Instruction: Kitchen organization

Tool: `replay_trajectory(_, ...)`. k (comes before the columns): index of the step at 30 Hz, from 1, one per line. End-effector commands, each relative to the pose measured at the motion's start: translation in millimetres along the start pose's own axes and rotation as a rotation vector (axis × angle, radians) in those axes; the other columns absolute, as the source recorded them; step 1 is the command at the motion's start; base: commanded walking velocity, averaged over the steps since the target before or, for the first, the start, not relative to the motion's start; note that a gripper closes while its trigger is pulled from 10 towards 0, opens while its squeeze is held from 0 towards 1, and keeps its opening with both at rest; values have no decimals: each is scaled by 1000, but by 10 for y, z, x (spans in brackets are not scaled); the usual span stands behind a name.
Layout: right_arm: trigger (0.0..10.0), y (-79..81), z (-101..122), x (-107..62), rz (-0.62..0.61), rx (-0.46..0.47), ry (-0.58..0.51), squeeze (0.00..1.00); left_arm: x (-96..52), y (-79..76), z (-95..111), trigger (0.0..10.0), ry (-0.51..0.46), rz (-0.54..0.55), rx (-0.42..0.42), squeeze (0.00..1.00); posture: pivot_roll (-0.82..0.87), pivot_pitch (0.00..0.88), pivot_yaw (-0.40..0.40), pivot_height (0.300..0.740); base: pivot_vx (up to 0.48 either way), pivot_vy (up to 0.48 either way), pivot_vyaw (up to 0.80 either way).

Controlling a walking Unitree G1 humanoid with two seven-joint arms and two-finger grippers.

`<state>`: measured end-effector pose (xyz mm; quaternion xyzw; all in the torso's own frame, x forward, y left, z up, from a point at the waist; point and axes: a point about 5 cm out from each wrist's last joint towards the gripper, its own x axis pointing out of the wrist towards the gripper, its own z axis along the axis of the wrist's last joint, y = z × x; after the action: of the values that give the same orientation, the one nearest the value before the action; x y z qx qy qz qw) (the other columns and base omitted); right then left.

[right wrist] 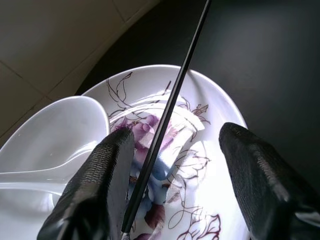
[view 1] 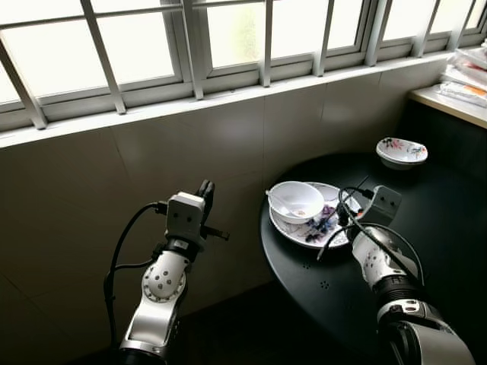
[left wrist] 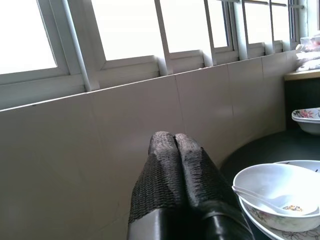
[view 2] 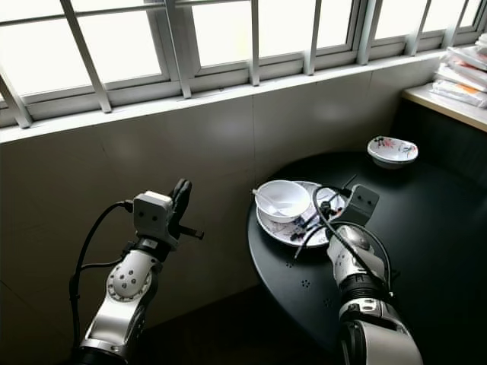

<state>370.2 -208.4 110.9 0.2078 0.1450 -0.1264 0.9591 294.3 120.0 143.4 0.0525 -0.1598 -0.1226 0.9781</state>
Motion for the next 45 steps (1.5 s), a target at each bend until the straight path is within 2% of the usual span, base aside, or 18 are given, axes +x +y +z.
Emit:
replay_trajectory(1, 10000, 31, 21, 16, 9, 34, 3, 0, -17, 30, -24, 10000, 13, -1, 18, 0, -92, 0, 51, 740, 0, 0, 0)
replay_trajectory(6, 10000, 27, -49, 33, 13, 78, 54, 0, -20, 26, -30, 10000, 16, -5, 20, 0, -90, 0, 53, 740, 0, 0, 0)
replay_trajectory(10, 10000, 62, 41, 28, 25, -12, -32, 0, -30, 32, -34, 10000, 19, -3, 21, 0, -90, 0, 55, 740, 0, 0, 0)
replay_trajectory(12, 10000, 73, 60, 28, 31, -29, -51, 0, -31, 33, -34, 10000, 19, -2, 21, 0, -90, 0, 55, 740, 0, 0, 0)
replay_trajectory(13, 10000, 196, 207, -32, 72, -195, -225, 0, -34, 34, -34, 10000, 14, 0, 10, 0, -93, 0, 56, 740, 0, 0, 0)
replay_trajectory(18, 10000, 488, 313, -248, 201, -446, -502, 0, -33, 28, -64, 10000, 35, 6, -2, 0, -98, 0, 60, 740, 0, 0, 0)
replay_trajectory(19, 10000, 517, 293, -278, 217, -465, -520, 0, -35, 27, -68, 10000, 38, 7, -7, 0, -98, 0, 59, 740, 0, 0, 0)
replay_trajectory(25, 10000, 604, 104, -425, 299, -551, -576, 0, -40, 30, -89, 10000, 50, 6, -13, 0, -100, 0, 59, 740, 0, 0, 0)
replay_trajectory(28, 10000, 638, -19, -554, 364, -607, -603, 0, -40, 29, -96, 10000, 56, 2, -11, 0, -103, 0, 58, 740, 0, 410, 0)
replay_trajectory(31, 10000, 641, -40, -577, 373, -615, -605, 0, -41, 30, -99, 10000, 57, 1, -11, 0, -103, 0, 58, 740, 0, 480, 0)
replay_trajectory(33, 10000, 656, -96, -659, 406, -644, -622, 0, -47, 25, -106, 10000, 58, -1, -10, 0, -107, 0, 56, 740, 0, 476, 0)
replay_trajectory(40, 10000, 657, -175, -773, 437, -667, -618, 0, -51, 25, -93, 10000, 41, 1, 2, 0, -110, 0, 53, 740, 0, 123, 0)
replay_trajectory(45, 10000, 548, -255, -827, 409, -689, -572, 0, -63, 27, -115, 10000, 59, -9, 31, 0, -109, 0, 50, 740, 0, 0, 0)
